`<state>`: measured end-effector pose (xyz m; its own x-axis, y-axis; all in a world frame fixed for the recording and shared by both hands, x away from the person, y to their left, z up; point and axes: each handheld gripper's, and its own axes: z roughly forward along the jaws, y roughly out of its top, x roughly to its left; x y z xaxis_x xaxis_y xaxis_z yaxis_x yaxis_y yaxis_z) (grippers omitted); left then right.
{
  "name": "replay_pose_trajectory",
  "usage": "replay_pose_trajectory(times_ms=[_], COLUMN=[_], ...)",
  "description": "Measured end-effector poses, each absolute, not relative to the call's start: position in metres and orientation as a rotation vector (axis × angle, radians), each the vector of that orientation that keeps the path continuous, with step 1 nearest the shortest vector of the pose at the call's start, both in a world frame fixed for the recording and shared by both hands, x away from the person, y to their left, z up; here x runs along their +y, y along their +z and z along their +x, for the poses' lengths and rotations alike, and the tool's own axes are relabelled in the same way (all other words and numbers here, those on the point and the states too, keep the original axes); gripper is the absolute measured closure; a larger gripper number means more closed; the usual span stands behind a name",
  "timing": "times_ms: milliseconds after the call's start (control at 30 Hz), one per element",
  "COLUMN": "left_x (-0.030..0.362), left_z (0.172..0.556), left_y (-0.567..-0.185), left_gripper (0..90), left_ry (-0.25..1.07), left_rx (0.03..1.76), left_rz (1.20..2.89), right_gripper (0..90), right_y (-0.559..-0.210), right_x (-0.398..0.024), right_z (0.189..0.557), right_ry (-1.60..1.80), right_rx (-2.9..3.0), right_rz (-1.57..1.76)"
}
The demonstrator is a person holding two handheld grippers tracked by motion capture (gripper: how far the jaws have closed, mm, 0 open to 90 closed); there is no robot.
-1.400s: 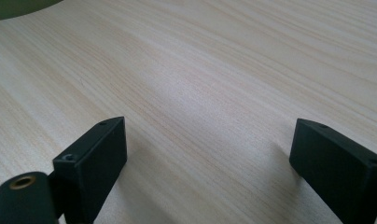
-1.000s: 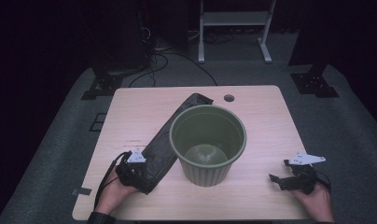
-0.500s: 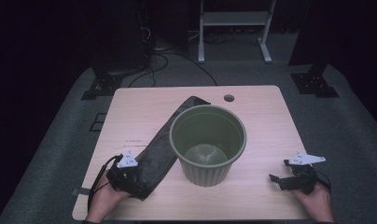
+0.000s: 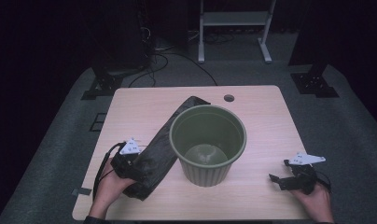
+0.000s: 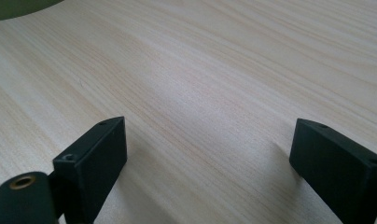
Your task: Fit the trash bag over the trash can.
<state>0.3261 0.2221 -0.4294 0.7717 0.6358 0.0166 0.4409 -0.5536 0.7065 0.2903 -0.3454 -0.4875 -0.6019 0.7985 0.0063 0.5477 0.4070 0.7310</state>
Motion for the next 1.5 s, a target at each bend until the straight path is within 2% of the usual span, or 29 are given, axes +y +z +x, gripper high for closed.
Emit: replay_pose_trajectory(times_ms=[867,933,967,1000,1100,1233,1500], left_x=[0.178,0.176,0.177,0.178,0.183,0.192,0.206], left_z=[0.384,0.385,0.385,0.384,0.380,0.374,0.355], left_y=[-0.464,-0.469,-0.469,-0.469,-0.465,-0.463,-0.460], left_gripper=[0.0,5.8,6.7,11.3,32.9,50.9,70.9], left_ry=[0.333,0.327,0.300,0.304,0.298,0.287,0.248], left_rx=[0.823,0.808,0.806,0.798,0.767,0.758,0.704], left_rz=[2.331,2.385,2.371,2.359,2.356,2.360,2.398], right_gripper=[9.7,9.7,9.7,9.7,9.7,9.7,9.7], right_y=[-0.488,-0.488,-0.488,-0.488,-0.488,-0.488,-0.488], right_x=[-0.345,-0.345,-0.345,-0.345,-0.345,-0.345,-0.345], right_z=[0.291,0.291,0.291,0.291,0.291,0.291,0.291], right_ry=[1.015,1.015,1.015,1.015,1.015,1.015,1.015], right_rx=[2.321,2.321,2.321,2.321,2.321,2.321,2.322], right_rz=[1.166,1.165,1.166,1.166,1.166,1.166,1.166])
